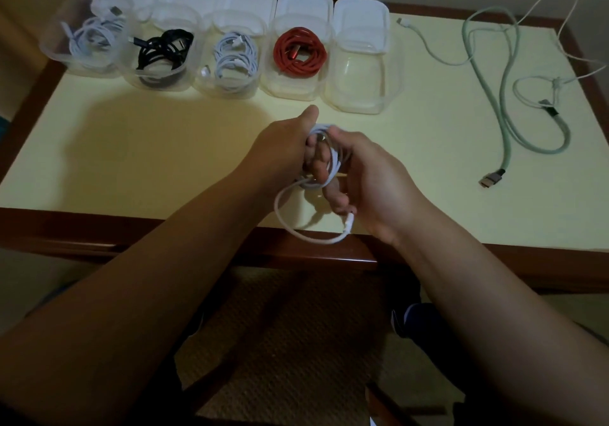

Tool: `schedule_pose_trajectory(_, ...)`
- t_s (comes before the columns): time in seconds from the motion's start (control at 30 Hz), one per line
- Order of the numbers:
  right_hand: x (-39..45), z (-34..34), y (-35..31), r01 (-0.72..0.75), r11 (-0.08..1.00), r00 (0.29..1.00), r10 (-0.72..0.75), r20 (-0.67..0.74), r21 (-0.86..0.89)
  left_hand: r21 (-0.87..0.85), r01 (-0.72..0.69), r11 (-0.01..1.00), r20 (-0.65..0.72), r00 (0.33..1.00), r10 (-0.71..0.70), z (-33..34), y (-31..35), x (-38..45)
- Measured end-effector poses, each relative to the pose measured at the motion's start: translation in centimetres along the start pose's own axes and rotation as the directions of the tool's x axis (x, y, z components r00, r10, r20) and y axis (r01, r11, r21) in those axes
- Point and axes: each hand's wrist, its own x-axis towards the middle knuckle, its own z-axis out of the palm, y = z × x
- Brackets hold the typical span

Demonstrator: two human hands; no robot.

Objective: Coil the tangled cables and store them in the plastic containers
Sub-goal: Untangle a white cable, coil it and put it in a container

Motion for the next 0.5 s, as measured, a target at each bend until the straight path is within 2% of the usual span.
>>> schedule_pose_trajectory(0.1,0.1,-0.4,-0.3,-0.154,0.972,0.984,0.135,0.116,0.176,-0.023,0.005,1.000,0.028,1.000,-0.004,0.3,0.1,-0.6)
schedule_pose_trajectory(0.17,0.1,-0.6,0.0,-0.190,0.955,0.977,0.161,0.138,0.229,-0.074,0.017,0.997,0.060,0.998,-0.013,0.5,0.4,-0.9)
schedule_pose_trajectory(0.23,0.3,-0.7,0.5,-0.168,0.959,0.985,0.154,0.081,0.227,-0.089,0.015,0.996,0.108,0.994,-0.005,0.5,0.4,-0.5)
schedule_pose_trajectory(0.3,0.5,-0.6,0.8,-0.116,0.966,0.992,0.123,-0.017,0.230,-0.017,-0.012,1.000,0.111,0.994,0.014,0.3,-0.2,0.2)
schedule_pose_trajectory(0.37,0.7,-0.7,0.6,-0.063,0.963,0.987,0.099,-0.127,0.262,0.109,-0.128,0.986,0.049,0.991,0.124,0.2,-1.0,0.7)
schedule_pose_trajectory(0.4,0.9,-1.0,0.3,-0.041,0.958,0.979,0.095,-0.180,0.286,0.178,-0.263,0.948,0.020,0.964,0.264,0.1,-1.3,0.8)
schedule_pose_trajectory(0.43,0.9,-1.3,0.0,-0.016,0.951,0.969,0.090,-0.230,0.309,0.253,-0.432,0.866,0.012,0.896,0.444,-0.2,-1.4,0.6)
schedule_pose_trajectory(0.47,1.0,-1.6,-0.2,0.010,0.944,0.958,0.086,-0.273,0.331,0.325,-0.604,0.728,0.055,0.781,0.623,-0.5,-1.4,0.3)
schedule_pose_trajectory(0.5,1.1,-1.9,-0.4,0.028,0.935,0.947,0.088,-0.309,0.353,0.378,-0.754,0.537,0.167,0.626,0.762,-0.9,-1.4,0.0)
